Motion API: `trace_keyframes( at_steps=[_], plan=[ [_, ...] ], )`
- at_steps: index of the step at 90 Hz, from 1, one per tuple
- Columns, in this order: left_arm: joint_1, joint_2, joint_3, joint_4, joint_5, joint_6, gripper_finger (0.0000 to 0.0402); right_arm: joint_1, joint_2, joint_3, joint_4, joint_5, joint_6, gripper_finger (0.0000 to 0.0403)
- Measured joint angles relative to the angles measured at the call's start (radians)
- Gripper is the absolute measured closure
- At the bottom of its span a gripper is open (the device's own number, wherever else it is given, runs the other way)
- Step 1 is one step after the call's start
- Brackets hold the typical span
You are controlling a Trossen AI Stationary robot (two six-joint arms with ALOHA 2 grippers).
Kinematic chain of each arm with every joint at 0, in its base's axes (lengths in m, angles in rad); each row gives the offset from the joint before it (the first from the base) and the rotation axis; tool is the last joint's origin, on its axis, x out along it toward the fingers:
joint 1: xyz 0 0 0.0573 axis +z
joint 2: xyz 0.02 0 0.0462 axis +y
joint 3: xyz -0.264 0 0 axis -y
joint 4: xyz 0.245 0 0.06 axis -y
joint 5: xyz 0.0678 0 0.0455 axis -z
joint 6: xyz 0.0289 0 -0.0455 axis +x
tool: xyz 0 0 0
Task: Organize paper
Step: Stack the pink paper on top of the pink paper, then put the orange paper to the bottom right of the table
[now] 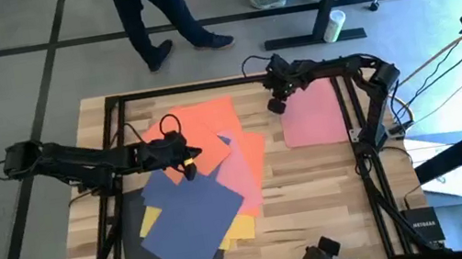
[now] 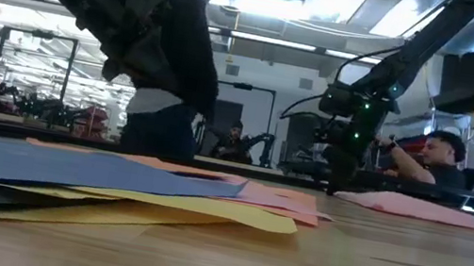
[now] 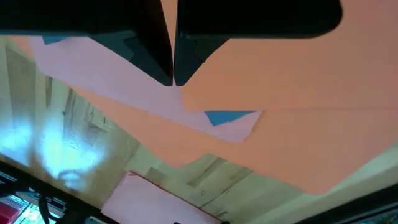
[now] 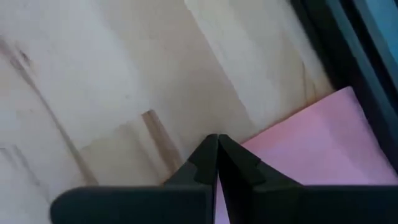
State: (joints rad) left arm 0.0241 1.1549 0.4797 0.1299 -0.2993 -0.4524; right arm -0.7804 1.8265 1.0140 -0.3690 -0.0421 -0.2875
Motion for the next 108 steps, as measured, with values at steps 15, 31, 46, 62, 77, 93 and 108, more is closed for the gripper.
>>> trace_keyframes(
  at_steps=[15, 31, 46, 62, 77, 93, 108],
  plan=[
    [0.0, 0.0, 0.0, -0.002, 0.0, -0.005, 0.0402, 0.003, -0.019, -0.001, -0.003, -0.047, 0.006, 0.0403],
    [0.0, 0.0, 0.0, -0.016, 0.0, -0.012, 0.0402, 0.015, -0.023, 0.0, 0.001, -0.067, 0.017, 0.0403],
    [0.0, 0.0, 0.0, -0.017, 0.0, -0.012, 0.0402, 0.015, -0.027, 0.0, 0.001, -0.066, 0.015, 0.0403],
    [0.0, 0.0, 0.0, -0.017, 0.0, 0.009, 0.0402, 0.028, -0.069, 0.001, -0.019, -0.082, -0.04, 0.0403],
    [0.007, 0.0, 0.0, -0.016, 0.069, 0.08, 0.0401, 0.086, -0.138, 0.001, -0.06, -0.082, -0.064, 0.0403],
    [-0.021, 0.0, 0.0, -0.014, 0.09, 0.226, 0.04, 0.209, -0.212, 0.001, -0.094, -0.07, -0.085, 0.0403],
    [-0.054, 0.0, 0.0, -0.015, 0.09, 0.274, 0.04, 0.355, -0.249, 0.002, -0.107, -0.004, -0.078, 0.0403]
  ],
)
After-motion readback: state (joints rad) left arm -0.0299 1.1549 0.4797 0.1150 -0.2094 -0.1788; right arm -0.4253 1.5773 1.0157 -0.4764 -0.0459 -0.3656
